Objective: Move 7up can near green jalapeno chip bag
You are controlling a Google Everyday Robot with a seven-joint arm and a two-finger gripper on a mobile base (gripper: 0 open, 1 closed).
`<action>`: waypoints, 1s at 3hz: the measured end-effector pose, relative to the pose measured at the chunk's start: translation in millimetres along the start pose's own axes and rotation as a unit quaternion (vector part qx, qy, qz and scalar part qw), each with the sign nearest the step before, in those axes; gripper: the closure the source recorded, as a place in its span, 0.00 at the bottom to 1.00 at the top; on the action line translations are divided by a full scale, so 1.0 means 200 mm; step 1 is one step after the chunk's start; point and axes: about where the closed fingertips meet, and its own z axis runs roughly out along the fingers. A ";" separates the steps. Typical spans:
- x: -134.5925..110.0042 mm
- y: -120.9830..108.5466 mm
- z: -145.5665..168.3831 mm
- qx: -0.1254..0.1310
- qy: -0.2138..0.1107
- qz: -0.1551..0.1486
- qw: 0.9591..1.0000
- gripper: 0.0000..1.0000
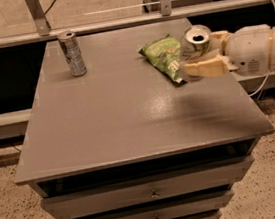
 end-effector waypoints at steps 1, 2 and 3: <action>0.22 -0.22 -0.21 0.054 0.004 0.026 0.998 1.00; 0.37 -0.33 -0.28 0.077 0.005 0.047 0.996 1.00; 0.46 -0.41 -0.25 0.081 0.000 0.059 0.995 1.00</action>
Offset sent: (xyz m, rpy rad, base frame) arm 0.0443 -0.1420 -0.0660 0.0719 0.0564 -0.2473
